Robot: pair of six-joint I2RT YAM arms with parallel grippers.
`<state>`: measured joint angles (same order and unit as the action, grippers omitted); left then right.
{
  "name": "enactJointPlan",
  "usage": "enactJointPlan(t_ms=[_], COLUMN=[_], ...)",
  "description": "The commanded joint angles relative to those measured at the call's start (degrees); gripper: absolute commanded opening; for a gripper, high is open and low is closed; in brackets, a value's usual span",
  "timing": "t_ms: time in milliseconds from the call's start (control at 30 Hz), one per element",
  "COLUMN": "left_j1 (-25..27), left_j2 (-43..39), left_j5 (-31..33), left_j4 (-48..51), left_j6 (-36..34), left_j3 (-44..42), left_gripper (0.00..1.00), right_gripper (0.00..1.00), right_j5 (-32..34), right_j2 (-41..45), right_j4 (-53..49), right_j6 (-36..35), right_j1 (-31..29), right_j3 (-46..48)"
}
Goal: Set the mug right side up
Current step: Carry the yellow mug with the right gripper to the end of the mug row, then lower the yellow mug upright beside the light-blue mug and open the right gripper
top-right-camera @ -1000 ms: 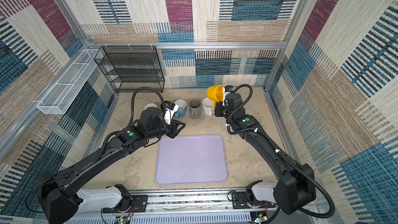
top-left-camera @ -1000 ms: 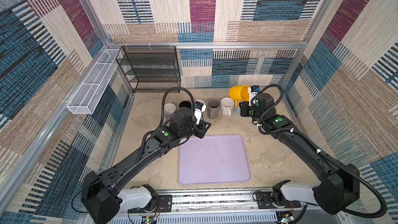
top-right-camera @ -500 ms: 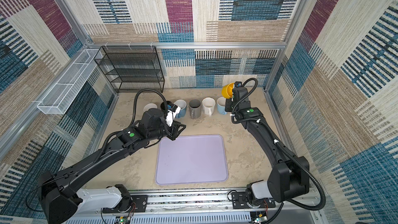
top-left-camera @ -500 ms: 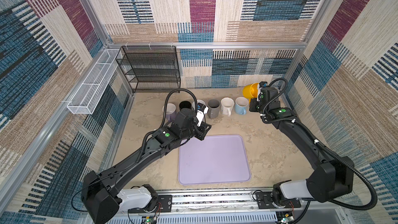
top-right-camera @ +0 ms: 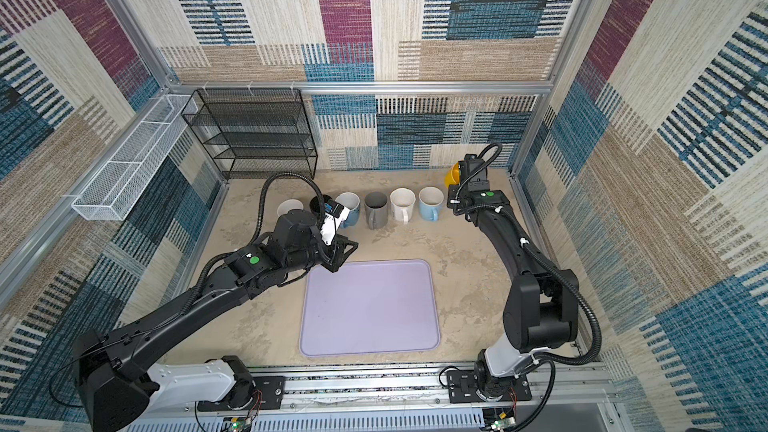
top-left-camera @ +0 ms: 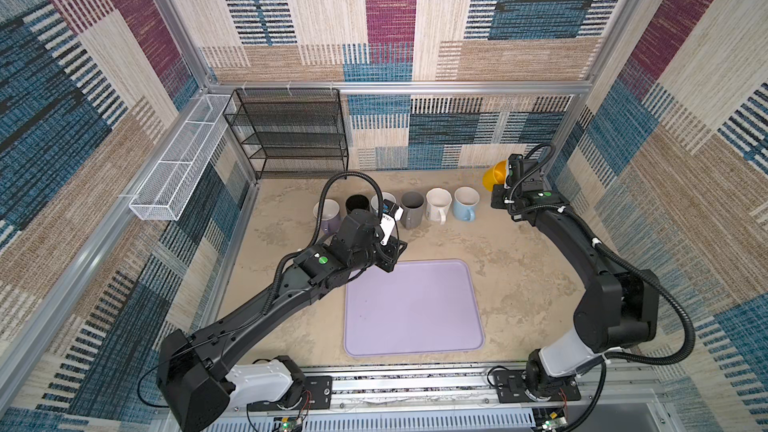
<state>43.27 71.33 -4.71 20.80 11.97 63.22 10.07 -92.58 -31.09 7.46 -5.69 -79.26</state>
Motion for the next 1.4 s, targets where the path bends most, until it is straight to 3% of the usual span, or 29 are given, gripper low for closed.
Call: enactJointPlan(t_ms=[0,600,1367], left_j1=[0.1,0.2,0.2], left_j2=[-0.1,-0.2,-1.0], left_j5=[1.2,2.5,2.7], left_j4=[0.5,1.7,2.9], left_j6=[-1.6,-2.4,-2.7], left_j3=[0.6,0.5,0.2], left_gripper=[0.34,0.32,0.32], right_gripper=[0.00,0.00,0.00], right_j5=[0.5,0.7,0.4], right_j2=[-2.1,-15.9,-23.0], right_j4=[1.0,-10.1,-13.5], right_j6=[-0.9,-4.1,-5.7], right_j1=[0.6,2.6,3.0], right_j3=[-2.1,-14.0,-18.2])
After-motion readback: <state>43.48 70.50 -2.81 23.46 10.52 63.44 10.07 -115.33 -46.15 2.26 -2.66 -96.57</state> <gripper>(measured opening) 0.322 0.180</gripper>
